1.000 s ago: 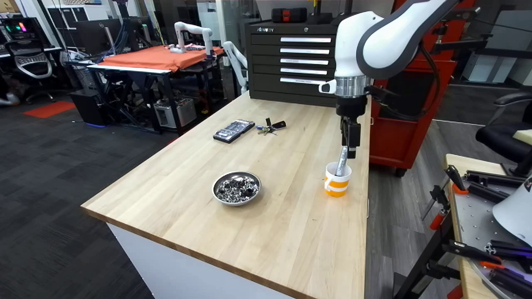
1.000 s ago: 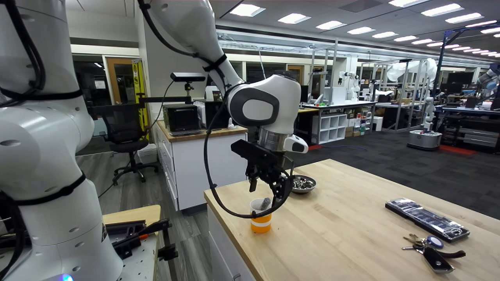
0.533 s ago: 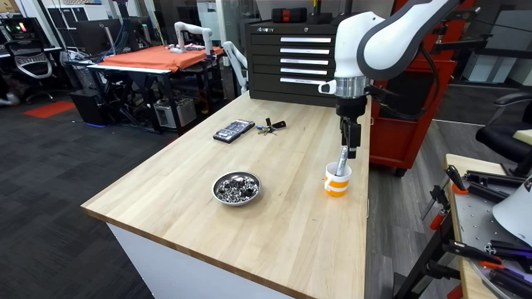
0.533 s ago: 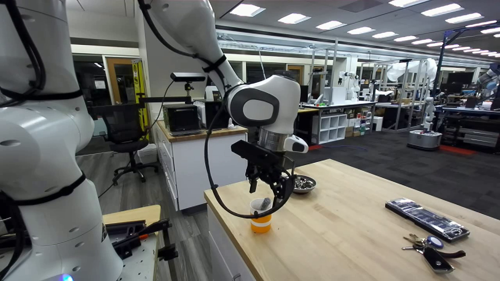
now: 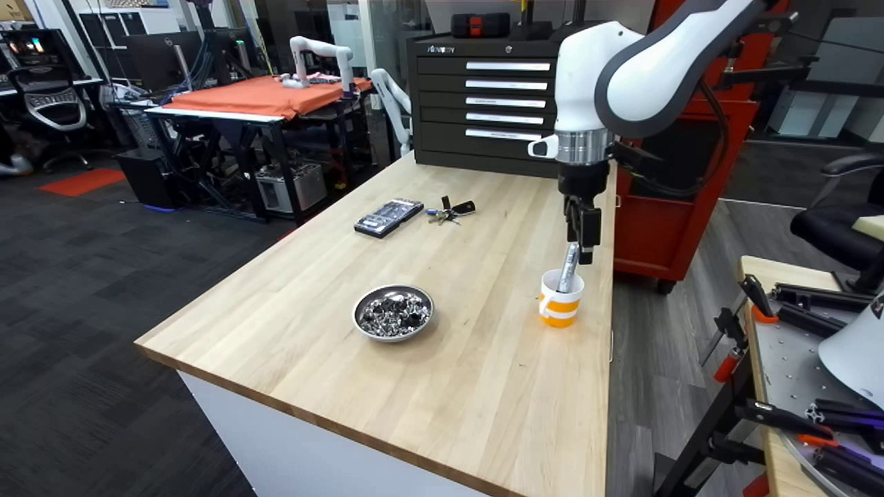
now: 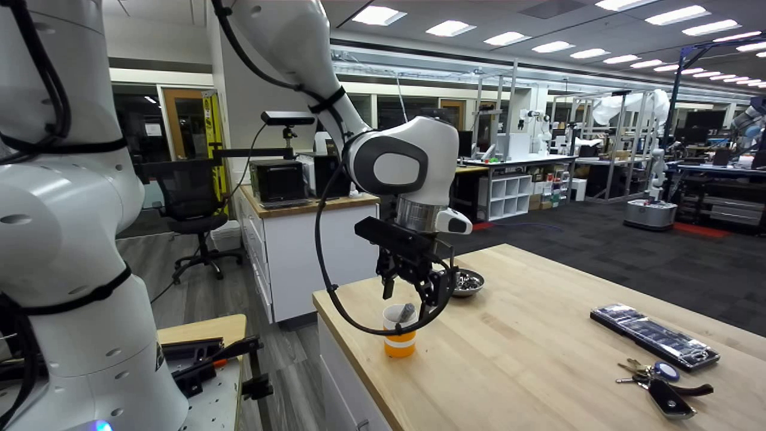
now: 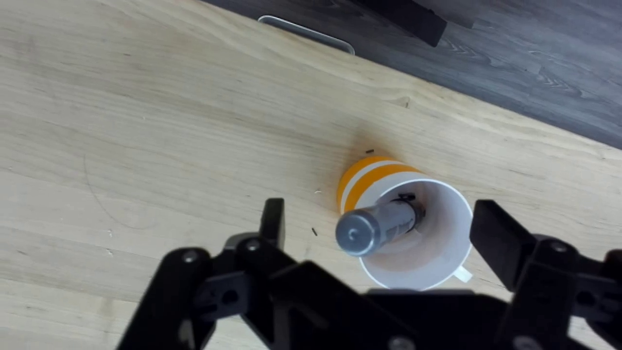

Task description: Take the pen from the bowl and put it on the table

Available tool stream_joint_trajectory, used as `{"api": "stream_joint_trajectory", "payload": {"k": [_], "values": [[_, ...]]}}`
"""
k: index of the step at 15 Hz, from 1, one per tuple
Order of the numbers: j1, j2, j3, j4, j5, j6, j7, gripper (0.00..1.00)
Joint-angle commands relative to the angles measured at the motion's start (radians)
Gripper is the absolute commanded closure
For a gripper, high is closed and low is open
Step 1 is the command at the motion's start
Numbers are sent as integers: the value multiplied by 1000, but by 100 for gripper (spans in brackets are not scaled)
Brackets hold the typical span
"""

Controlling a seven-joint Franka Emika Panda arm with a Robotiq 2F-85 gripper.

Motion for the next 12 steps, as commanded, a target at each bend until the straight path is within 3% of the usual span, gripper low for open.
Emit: {"api": "stream_joint_trajectory", "payload": {"k": [1, 10, 12], "values": [[-1, 19, 4, 9, -12, 42, -2, 31], [-2, 25, 13, 14, -10, 66, -1, 89], [0, 13, 17, 23, -6, 38, 2, 93]]}}
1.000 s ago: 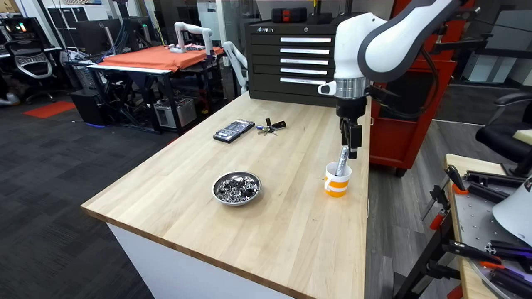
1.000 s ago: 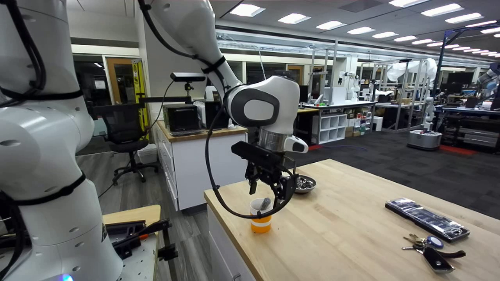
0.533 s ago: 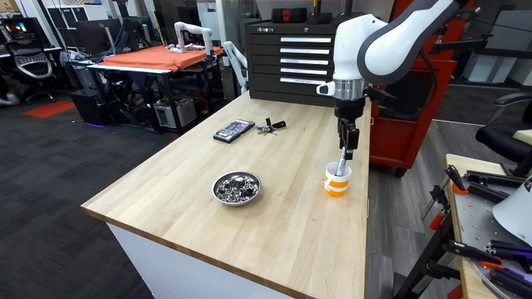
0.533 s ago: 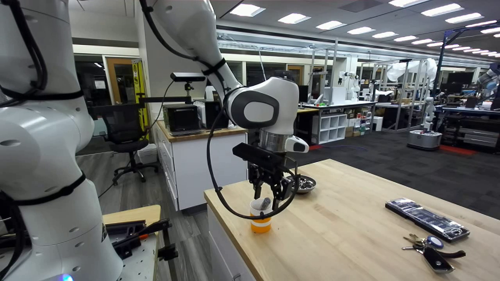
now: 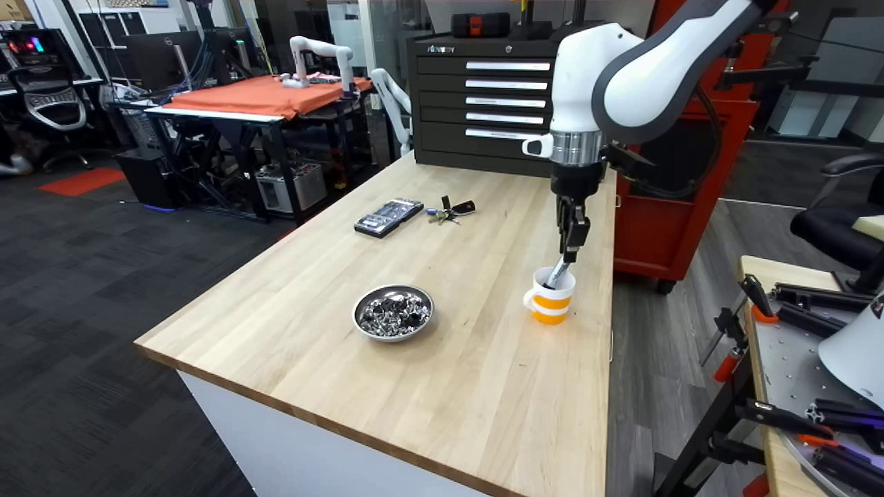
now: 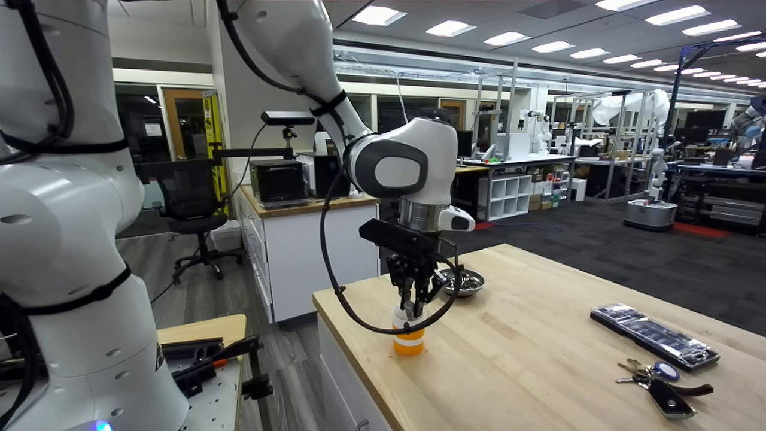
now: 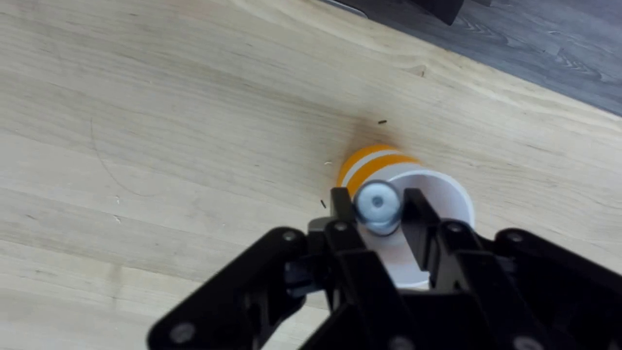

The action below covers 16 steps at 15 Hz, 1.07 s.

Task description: Take the pen from the bowl and put it on the table

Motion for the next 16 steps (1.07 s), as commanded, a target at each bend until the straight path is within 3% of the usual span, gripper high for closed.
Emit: {"api": "stream_joint_trajectory", "payload": {"k": [1, 2, 4, 16], "values": [[2, -12, 9, 16, -8, -42, 7, 93], [4, -21, 12, 19, -12, -55, 12, 98], [7, -31, 14, 28, -22, -84, 22, 94], [16, -116, 1, 125, -124, -317, 82, 94]]}}
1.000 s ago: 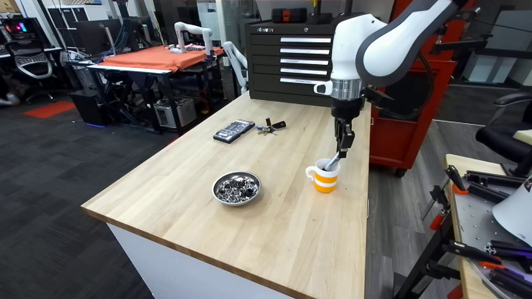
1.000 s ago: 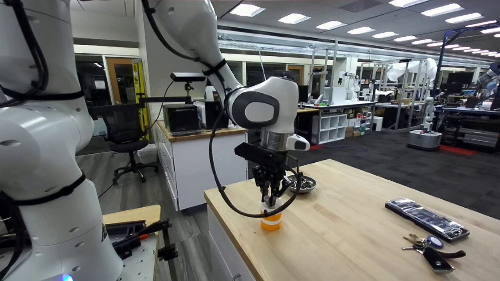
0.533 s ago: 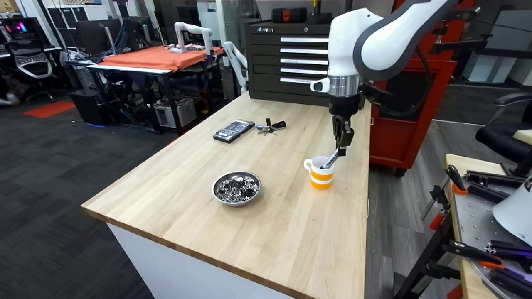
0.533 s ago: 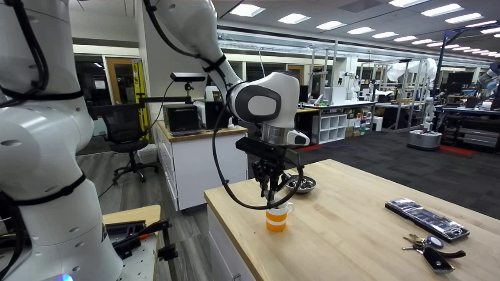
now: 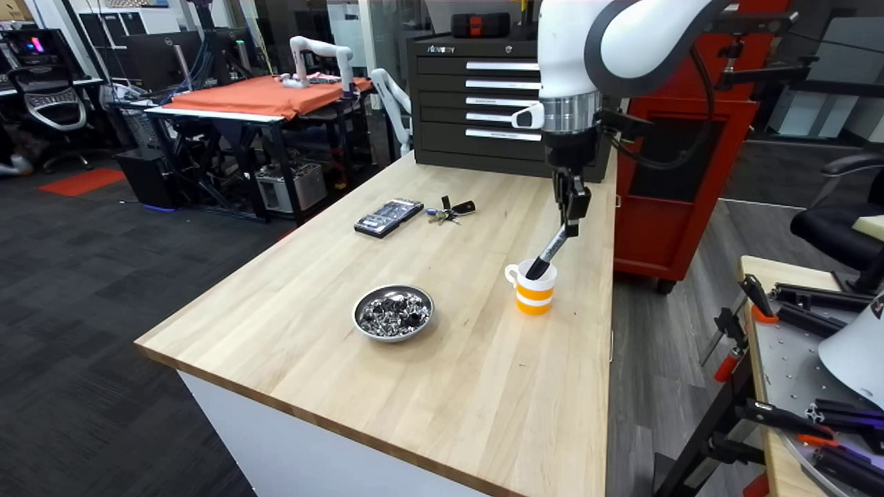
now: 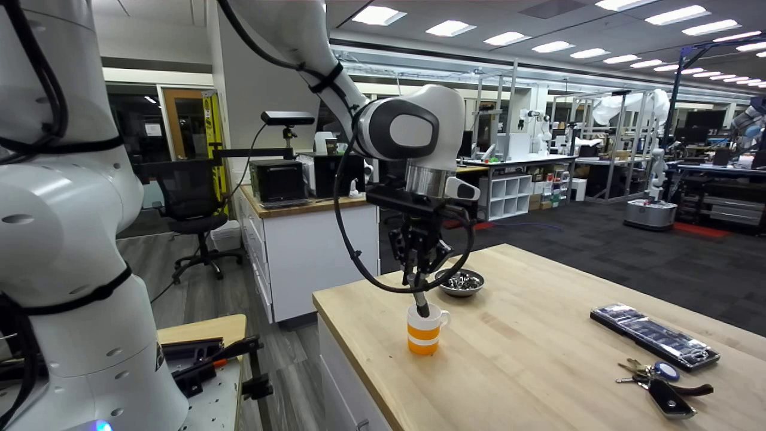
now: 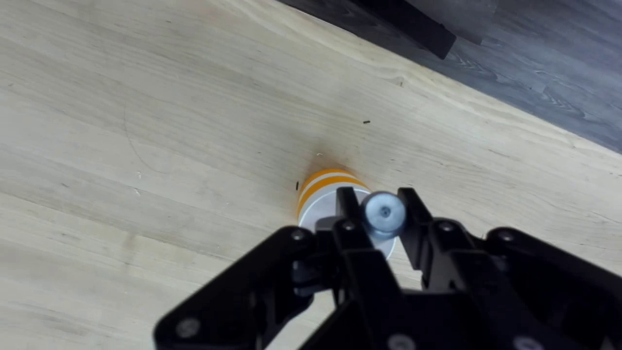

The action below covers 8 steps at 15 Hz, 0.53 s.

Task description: Take the pen from the bowl and put it on the table

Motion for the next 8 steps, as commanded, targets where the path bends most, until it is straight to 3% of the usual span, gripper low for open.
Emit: {"api": "stream_joint_trajectory", "payload": {"k": [1, 8], "values": [[7, -63, -15, 30, -64, -102, 62, 94], [-2, -98, -37, 75, -190, -128, 159, 94]]}}
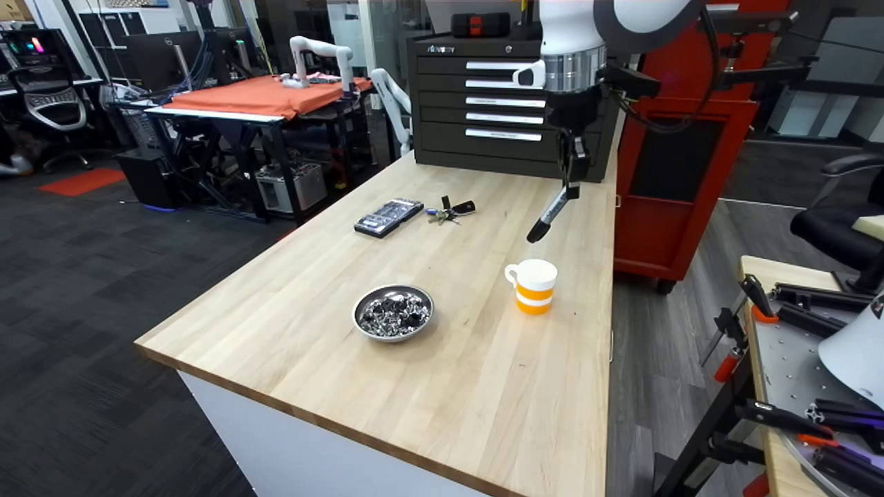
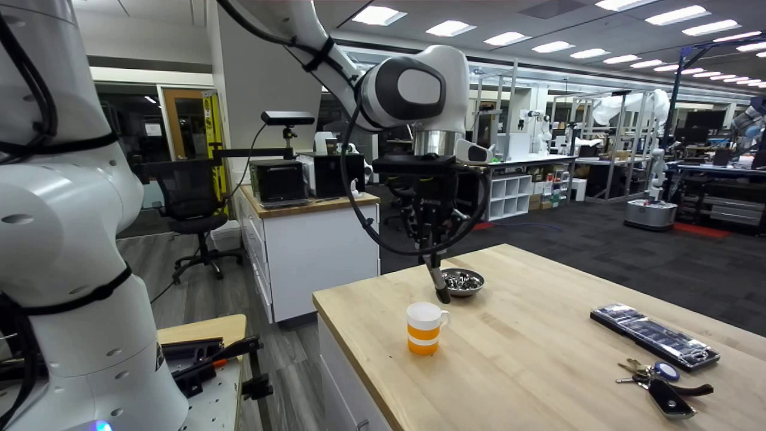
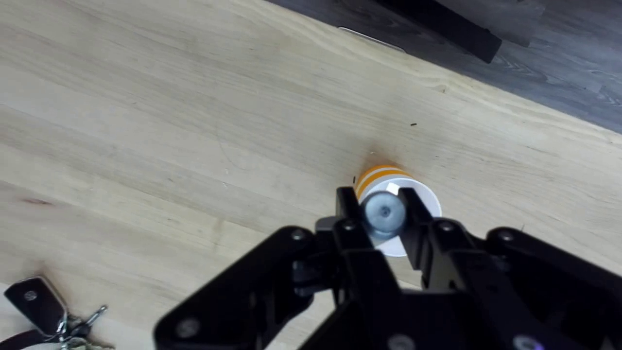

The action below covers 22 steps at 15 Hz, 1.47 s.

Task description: Take the pen from the bowl and put it on the table

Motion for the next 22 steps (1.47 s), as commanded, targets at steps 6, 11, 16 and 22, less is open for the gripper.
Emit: {"api": "stream_joint_trajectory", "payload": {"k": [6, 11, 16, 22], "values": [[-24, 18, -56, -20, -70, 108, 85, 94], [-42, 87, -86, -46, -75, 286, 99, 94], [-54, 187, -100, -42, -74, 415, 96, 94], [-51, 264, -104, -37, -100, 508, 104, 94]]}}
